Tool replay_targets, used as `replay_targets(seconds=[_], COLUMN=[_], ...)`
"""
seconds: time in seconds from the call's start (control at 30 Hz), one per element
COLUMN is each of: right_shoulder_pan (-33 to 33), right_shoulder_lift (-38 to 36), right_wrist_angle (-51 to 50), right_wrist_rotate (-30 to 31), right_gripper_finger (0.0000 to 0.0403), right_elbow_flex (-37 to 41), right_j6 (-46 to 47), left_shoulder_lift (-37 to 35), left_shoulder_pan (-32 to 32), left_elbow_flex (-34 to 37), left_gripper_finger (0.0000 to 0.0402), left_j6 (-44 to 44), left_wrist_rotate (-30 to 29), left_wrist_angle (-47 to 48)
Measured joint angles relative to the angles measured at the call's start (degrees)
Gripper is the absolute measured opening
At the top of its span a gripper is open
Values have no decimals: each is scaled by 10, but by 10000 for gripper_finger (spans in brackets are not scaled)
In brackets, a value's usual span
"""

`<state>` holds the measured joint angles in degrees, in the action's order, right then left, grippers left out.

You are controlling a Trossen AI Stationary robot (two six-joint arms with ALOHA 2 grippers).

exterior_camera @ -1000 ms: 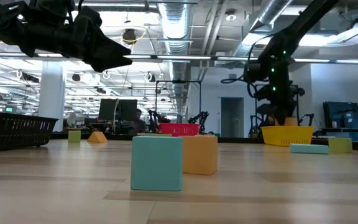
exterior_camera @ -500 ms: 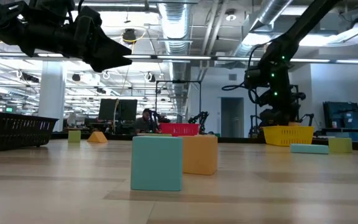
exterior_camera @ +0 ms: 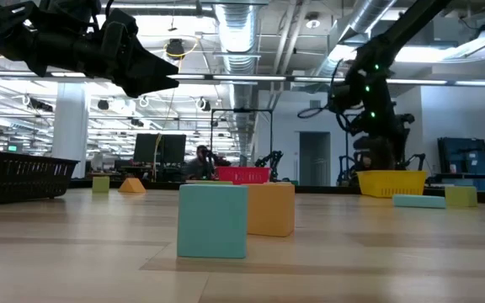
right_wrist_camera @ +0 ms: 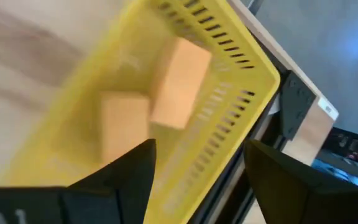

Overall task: Sort & place blocks by color
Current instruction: Put the green block into the black bin

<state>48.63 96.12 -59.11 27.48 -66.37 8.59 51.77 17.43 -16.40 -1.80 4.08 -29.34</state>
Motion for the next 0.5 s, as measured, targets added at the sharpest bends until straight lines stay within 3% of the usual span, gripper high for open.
replay_targets(seconds=[0.2,0.5], right_shoulder_pan=[-108,-324], right_shoulder_lift=[-80,-228], right_wrist_angle=[-74,2], right_wrist_rotate=[-98,-96], right_gripper_finger=[264,265], right_elbow_flex=[24,190], right_j6=[95,295], left_shoulder_lift=[0,0], left_shoulder_pan=[0,0], left_elbow_flex=[0,0], left_gripper_finger=[306,306], left_j6=[-2,-31], left_wrist_rotate=[0,0], left_wrist_angle=[16,17])
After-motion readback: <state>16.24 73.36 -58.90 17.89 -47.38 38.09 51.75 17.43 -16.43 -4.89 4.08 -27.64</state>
